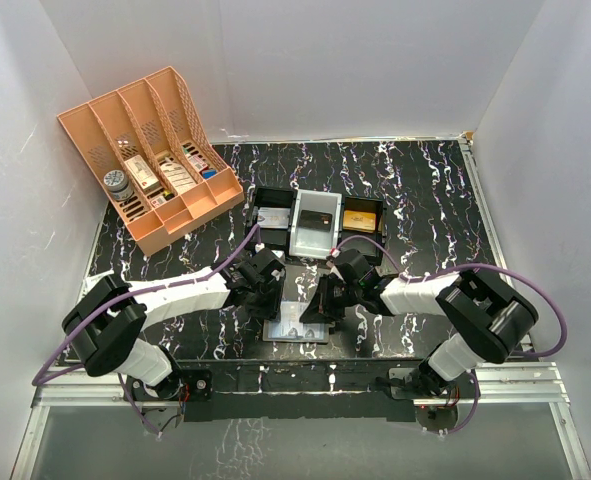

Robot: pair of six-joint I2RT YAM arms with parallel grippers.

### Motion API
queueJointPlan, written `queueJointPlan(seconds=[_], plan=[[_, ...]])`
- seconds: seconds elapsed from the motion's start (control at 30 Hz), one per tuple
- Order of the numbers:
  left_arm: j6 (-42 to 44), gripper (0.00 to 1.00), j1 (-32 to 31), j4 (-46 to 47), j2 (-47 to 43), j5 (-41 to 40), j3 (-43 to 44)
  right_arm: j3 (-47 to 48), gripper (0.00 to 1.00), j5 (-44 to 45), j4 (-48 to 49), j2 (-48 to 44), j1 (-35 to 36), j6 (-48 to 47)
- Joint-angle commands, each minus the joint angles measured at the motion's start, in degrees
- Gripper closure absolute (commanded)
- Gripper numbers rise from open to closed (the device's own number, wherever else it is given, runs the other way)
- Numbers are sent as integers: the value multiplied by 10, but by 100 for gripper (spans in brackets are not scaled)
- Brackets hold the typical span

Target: Take the credit cards out of the card holder

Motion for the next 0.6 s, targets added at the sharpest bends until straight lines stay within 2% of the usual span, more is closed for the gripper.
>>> queueJointPlan(seconds=[0.0, 0.17, 0.3, 0.47, 0.57], plan=[[5, 71, 0, -35, -10, -22, -3, 7, 99, 34, -48, -24, -5, -25], [2, 71, 0, -42, -20, -34, 2, 25, 99, 30, -77, -31, -8, -55], [-4, 68, 0, -45, -39, -36, 12, 29, 99, 11, -64, -11, -8, -54], [-14, 54, 0, -38, -80, -26, 37, 16, 99, 13, -32, -10, -8, -24], [-23, 44, 0, 21, -99, 38, 30, 10, 98, 22, -24, -15, -8, -15]])
